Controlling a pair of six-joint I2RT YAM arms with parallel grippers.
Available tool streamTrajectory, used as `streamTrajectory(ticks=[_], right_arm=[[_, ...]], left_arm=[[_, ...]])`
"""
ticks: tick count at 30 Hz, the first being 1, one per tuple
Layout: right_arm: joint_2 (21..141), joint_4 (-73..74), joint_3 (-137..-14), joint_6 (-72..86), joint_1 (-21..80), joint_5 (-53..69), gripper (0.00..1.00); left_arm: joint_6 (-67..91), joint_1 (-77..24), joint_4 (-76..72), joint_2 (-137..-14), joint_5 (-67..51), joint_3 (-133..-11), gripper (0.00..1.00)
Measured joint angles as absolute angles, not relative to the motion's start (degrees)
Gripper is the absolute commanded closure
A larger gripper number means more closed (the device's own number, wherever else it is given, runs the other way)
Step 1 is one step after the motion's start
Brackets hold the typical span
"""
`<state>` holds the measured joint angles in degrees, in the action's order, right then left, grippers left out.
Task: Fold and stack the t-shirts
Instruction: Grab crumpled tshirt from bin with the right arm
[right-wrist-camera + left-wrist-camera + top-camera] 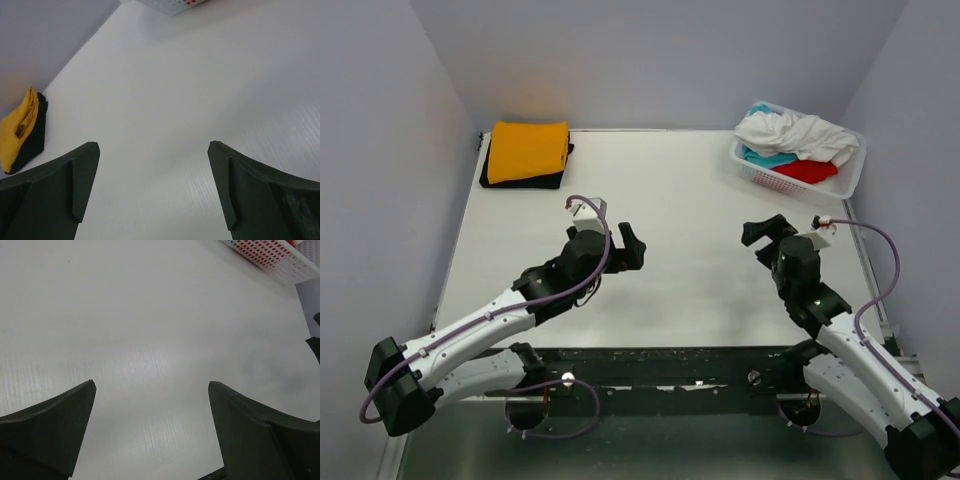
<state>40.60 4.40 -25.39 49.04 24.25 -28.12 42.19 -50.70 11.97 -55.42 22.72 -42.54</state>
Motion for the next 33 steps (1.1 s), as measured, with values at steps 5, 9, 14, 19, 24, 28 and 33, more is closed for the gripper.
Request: streamTrajectory(ticks=[5,9,14,19,24,28,33], right_arm=[[45.6,5.19,-30.94,44.75,24.25,-29.36,0.0],[55.27,5.56,-41.93,37.8,24.25,-32.91,0.0],[73.1,6.15,-60.34,28.62,22.65,-37.98,0.0],[91.33,6.98,-78.13,22.2,14.0,-33.63,0.0],[110.21,8.67,-98.78,20.05,7.11,-28.21,0.0],[122.56,11.51,-111.02,22.17,4.05,-24.71,0.0],[131.41,14.92,-116.03,25.52,2.24,-23.68,0.08]], left_arm=[[41.82,-50.7,12.43,-55.09,24.43,-42.5,0.01],[40.77,-50.7,12.56,-54.81,25.69,-42.5,0.01],[39.81,-50.15,12.47,-54.85,27.57,-42.5,0.01],[38.94,-48.03,11.62,-56.6,28.21,-42.5,0.02],[38.54,-45.52,11.62,-58.59,28.27,-42.5,0.01],[38.57,-43.05,10.37,-59.05,27.75,-42.0,0.01],[38.59,-40.49,9.93,-60.36,26.92,-41.28,0.02]])
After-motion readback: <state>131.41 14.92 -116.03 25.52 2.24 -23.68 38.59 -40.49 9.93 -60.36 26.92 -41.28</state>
